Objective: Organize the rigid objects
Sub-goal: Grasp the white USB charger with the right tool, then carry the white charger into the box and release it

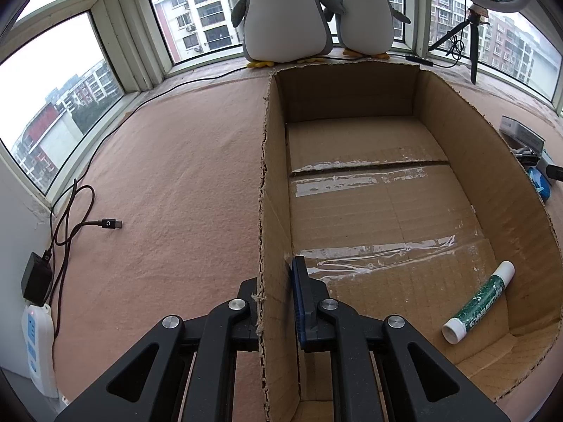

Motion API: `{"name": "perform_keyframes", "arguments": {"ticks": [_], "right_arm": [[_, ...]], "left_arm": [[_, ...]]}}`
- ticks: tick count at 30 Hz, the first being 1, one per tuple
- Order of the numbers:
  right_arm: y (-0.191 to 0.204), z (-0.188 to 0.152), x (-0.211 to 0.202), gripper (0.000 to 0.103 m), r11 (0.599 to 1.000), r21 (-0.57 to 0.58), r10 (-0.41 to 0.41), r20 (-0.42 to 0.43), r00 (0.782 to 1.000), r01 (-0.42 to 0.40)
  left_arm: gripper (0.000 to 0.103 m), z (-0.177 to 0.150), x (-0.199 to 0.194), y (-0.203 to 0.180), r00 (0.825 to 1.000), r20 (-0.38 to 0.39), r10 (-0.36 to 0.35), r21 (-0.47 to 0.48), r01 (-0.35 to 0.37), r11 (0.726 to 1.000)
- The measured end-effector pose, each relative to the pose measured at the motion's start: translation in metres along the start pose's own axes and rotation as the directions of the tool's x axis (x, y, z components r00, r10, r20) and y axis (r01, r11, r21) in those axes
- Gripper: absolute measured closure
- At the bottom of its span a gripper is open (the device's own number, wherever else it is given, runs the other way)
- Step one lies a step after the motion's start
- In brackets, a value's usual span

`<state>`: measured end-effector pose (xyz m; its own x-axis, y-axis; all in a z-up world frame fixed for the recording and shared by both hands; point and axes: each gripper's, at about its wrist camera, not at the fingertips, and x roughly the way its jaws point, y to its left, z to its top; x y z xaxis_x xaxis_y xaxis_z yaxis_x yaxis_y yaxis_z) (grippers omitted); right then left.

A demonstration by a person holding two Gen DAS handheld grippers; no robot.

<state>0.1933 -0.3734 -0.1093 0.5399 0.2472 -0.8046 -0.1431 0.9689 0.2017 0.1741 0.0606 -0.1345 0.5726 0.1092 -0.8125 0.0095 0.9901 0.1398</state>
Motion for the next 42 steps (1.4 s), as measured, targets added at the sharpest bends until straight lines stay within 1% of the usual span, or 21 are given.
{"name": "perform_keyframes", "arguments": {"ticks": [2, 6, 9, 13, 14, 20, 27, 32, 37, 42], "right_arm": [[0.002, 0.003, 0.004, 0.049, 1.000, -0.015, -0.008, -0.002, 1.000, 0.008], [0.008, 0.008, 0.009, 0.049, 0.999, -0.039, -0.024, -0.007, 1.000, 0.024], [0.014, 0.008, 0.012, 0.050, 0.996, -0.073, -0.060, -0.011, 0.998, 0.059], [0.018, 0.008, 0.012, 0.059, 0.990, -0.095, -0.107, -0.015, 0.994, 0.105], [0.017, 0.007, 0.012, 0.063, 0.990, -0.094, -0.111, -0.016, 0.994, 0.109], [0.015, 0.003, 0.007, 0.070, 0.993, -0.065, -0.105, -0.028, 0.994, 0.103], [0.021, -0.019, -0.007, 0.070, 0.991, -0.042, -0.130, -0.021, 0.991, 0.129], [0.019, -0.035, -0.021, 0.071, 0.995, 0.061, -0.080, -0.004, 0.997, 0.080], [0.023, -0.047, -0.037, 0.071, 0.989, 0.147, -0.002, 0.027, 1.000, -0.002], [0.045, -0.049, -0.058, 0.071, 0.987, 0.143, 0.058, 0.076, 0.995, -0.068]], "left_arm": [[0.092, 0.000, 0.000, 0.000, 1.000, -0.001, 0.001, 0.001, -0.001, 1.000], [0.092, 0.001, 0.001, -0.001, 1.000, -0.001, 0.000, 0.001, 0.000, 1.000], [0.092, 0.001, 0.001, -0.001, 1.000, -0.001, 0.000, 0.001, 0.000, 1.000], [0.092, 0.001, 0.001, -0.001, 1.000, -0.001, 0.000, 0.000, 0.000, 1.000], [0.092, 0.001, 0.001, -0.001, 1.000, -0.001, 0.000, 0.001, 0.000, 1.000], [0.092, 0.001, 0.000, 0.000, 1.000, 0.003, -0.004, -0.008, 0.004, 1.000], [0.092, 0.000, -0.001, 0.001, 1.000, 0.007, -0.007, -0.011, 0.007, 1.000], [0.092, 0.000, -0.001, 0.002, 1.000, 0.014, -0.014, -0.017, 0.014, 1.000], [0.092, -0.001, -0.001, 0.003, 1.000, 0.016, -0.017, -0.019, 0.017, 1.000], [0.092, -0.001, -0.001, 0.003, 1.000, 0.017, -0.020, -0.024, 0.020, 1.000]]}}
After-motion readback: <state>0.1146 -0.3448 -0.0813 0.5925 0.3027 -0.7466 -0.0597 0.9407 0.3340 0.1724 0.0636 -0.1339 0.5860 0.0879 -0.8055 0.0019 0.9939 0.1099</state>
